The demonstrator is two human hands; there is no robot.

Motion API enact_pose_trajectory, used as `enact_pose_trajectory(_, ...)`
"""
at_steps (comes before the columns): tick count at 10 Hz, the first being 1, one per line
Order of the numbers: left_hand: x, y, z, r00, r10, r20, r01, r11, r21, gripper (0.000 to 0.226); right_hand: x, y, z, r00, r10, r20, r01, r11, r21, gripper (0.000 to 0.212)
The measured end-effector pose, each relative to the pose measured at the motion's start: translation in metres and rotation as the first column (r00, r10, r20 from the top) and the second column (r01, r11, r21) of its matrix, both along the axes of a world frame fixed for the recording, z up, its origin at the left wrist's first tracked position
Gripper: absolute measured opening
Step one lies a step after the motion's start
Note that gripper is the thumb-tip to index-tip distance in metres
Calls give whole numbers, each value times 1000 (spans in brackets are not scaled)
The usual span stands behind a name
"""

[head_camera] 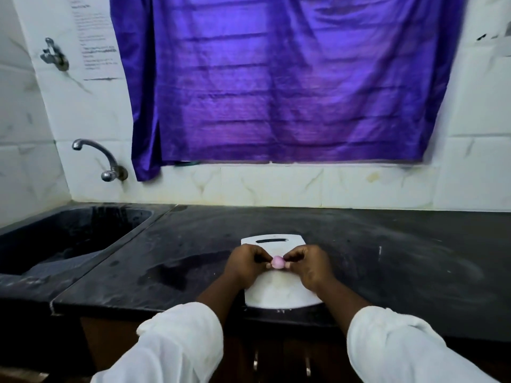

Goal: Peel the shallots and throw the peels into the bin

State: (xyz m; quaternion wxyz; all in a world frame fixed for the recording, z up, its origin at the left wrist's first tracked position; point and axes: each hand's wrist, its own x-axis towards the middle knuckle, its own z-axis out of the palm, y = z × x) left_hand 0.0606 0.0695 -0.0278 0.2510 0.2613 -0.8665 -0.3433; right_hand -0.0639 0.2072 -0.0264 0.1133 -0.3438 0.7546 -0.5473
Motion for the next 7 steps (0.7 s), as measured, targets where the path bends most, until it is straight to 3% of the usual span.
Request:
enact_pose_trajectory(1,-14,-10,-5,1000,6,21,-5,1000,-17,6,-8,-11,-5,994,-13,-104,22,996,91,17)
enact_pose_trajectory(3,-22,-20,-19,999,12,-37,-11,1000,14,8,-18,-15,-9,992,1,-123,12,994,110,18)
enact_pose_trajectory(5,-22,-25,-23,995,-3,-96,8,998,57,8,-25,-19,-14,984,-9,-178,31,992,120,7)
enact_pose_trajectory(6,-24,-30,-27,993,-33,-113,46,993,111,15,-29,-20,-19,988,13,-153,3,994,107,10)
enact_pose_trajectory(7,-26,-42,-31,976,-89,-197,143,950,277,31,-35,-23,-17,999,11,45,-12,1000,24,18)
